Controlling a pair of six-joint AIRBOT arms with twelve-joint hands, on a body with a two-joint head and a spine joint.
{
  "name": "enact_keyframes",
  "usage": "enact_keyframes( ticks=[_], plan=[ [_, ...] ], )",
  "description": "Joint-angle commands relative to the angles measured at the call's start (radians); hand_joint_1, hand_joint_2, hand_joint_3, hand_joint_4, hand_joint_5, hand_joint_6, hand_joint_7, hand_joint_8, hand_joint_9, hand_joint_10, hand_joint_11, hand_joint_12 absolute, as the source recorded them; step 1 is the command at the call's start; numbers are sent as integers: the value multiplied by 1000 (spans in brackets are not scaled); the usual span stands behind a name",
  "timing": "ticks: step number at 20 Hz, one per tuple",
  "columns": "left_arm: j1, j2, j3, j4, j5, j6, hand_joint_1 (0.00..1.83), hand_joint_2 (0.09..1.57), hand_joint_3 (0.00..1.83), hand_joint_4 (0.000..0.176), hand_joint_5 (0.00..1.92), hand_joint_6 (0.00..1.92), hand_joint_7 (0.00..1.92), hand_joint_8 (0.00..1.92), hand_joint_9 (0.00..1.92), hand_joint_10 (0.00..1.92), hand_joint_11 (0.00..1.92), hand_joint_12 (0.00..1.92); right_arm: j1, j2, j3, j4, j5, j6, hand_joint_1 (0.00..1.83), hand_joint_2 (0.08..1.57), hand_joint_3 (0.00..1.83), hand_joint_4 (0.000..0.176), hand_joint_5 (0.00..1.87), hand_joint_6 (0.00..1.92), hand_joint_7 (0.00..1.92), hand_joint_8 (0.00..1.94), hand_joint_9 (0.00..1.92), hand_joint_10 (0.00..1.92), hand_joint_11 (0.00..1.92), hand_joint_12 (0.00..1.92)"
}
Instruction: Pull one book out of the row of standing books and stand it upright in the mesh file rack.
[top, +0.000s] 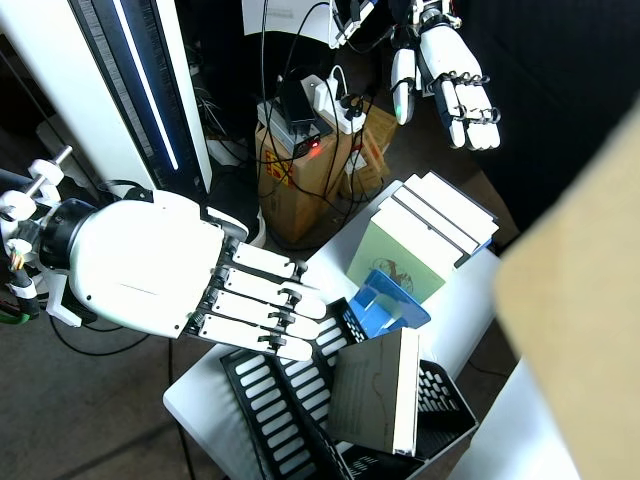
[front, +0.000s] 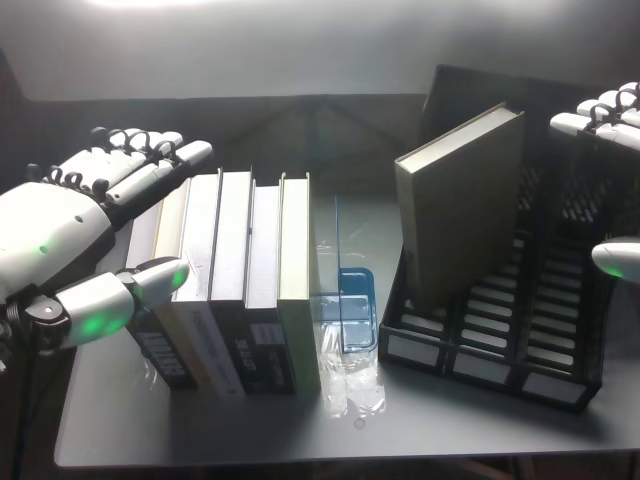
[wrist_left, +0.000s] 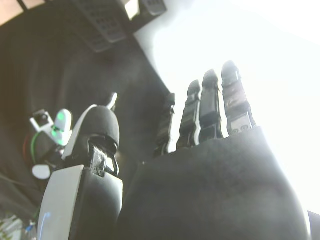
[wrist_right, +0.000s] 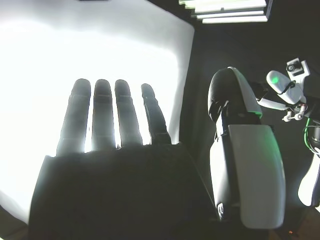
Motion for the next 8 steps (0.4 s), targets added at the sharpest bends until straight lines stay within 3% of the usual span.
enact_keyframes(
  ticks=[1,2,4,5,6,8],
  plan=[
    [-9,-5,4,-7,-135,-6,318,1418,1,95,0,0,0,0,0,0,0,0,4,2,-3,-34,-123,7,355,1216,0,75,0,0,0,0,0,0,0,0],
    [-9,-8,5,-15,-144,-6,318,1418,1,105,0,0,0,0,0,0,0,0,2,1,-3,-34,-127,7,357,1216,0,60,0,0,0,0,0,0,0,0],
    [-9,-9,6,-17,-146,-7,388,1404,0,128,0,0,0,0,0,0,0,0,0,4,-4,-34,-129,8,343,1216,0,61,0,0,0,0,0,0,0,0],
    [-9,-8,5,-11,-145,-8,395,1403,0,124,0,0,0,0,0,0,0,0,0,3,-4,-34,-133,11,334,1214,0,55,0,0,0,0,0,0,0,0],
    [-9,-6,2,-7,-147,-10,384,1407,0,105,0,0,0,0,0,0,0,0,-2,-1,-5,-34,-149,21,347,1206,0,71,0,0,0,0,0,0,0,0],
    [-9,-11,1,-6,-163,-17,381,1407,0,98,0,0,0,0,0,0,0,0,-16,-6,-8,-34,-188,38,349,1200,0,70,0,0,0,0,0,0,0,0]
  ],
)
